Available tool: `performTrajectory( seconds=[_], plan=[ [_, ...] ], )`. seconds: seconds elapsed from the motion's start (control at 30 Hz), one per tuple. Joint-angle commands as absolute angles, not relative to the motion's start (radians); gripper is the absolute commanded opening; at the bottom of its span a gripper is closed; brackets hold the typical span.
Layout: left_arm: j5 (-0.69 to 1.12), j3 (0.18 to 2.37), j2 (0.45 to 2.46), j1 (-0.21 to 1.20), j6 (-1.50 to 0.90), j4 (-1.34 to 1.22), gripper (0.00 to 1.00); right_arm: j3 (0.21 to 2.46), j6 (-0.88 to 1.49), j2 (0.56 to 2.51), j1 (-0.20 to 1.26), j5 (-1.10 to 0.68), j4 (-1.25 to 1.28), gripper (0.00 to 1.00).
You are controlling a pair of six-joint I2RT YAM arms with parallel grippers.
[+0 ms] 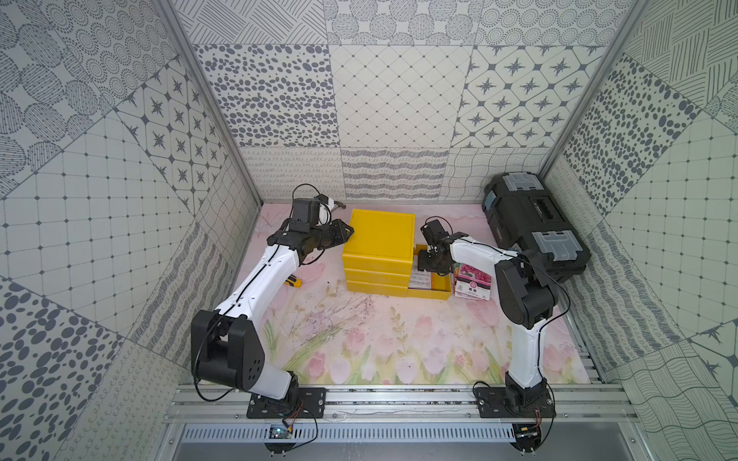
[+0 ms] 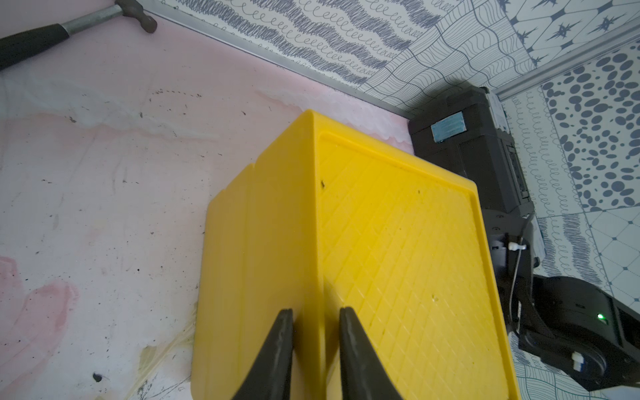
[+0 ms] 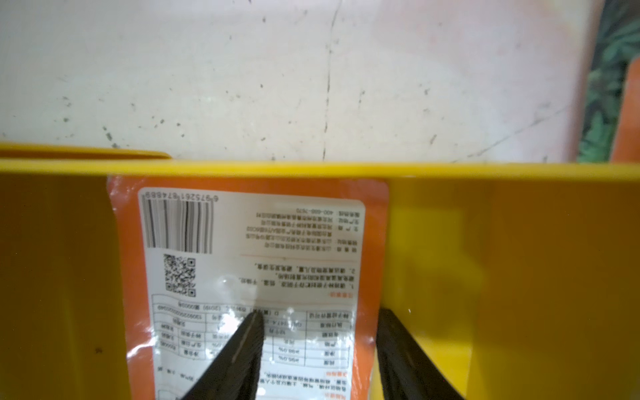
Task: Take the seed bags out of the drawer
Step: Pick up the seed packet from the drawer.
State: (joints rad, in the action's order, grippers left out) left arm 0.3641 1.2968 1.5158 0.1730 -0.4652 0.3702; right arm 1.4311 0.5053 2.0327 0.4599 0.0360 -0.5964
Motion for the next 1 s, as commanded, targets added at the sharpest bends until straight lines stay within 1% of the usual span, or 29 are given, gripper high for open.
performTrajectory(
  seconds=[0.0,0.2,0.47,0.53,0.77,0.97],
  plan=[
    [0.408,1.275,1.535,0.179,-0.45,0.6,0.25,1.424,0.525,2.086,0.469,0.02,-0.588,0.49],
    [0.406,1.274,1.534,0.178,-0.449,0.601,0.25,1.392,0.548,2.095,0.469,-0.001,-0.549,0.32],
    [0.405,1.275,1.534,0.178,-0.449,0.603,0.25,1.353,0.577,2.059,0.468,-0.033,-0.492,0.05],
    [0.404,1.275,1.533,0.178,-0.448,0.605,0.25,1.343,0.585,2.042,0.466,-0.043,-0.477,0.01],
    [0.403,1.276,1.53,0.178,-0.447,0.606,0.25,1.293,0.624,1.958,0.447,-0.117,-0.42,0.0],
    [0.401,1.277,1.529,0.178,-0.445,0.607,0.25,1.277,0.627,1.867,0.437,-0.132,-0.419,0.0]
  ],
)
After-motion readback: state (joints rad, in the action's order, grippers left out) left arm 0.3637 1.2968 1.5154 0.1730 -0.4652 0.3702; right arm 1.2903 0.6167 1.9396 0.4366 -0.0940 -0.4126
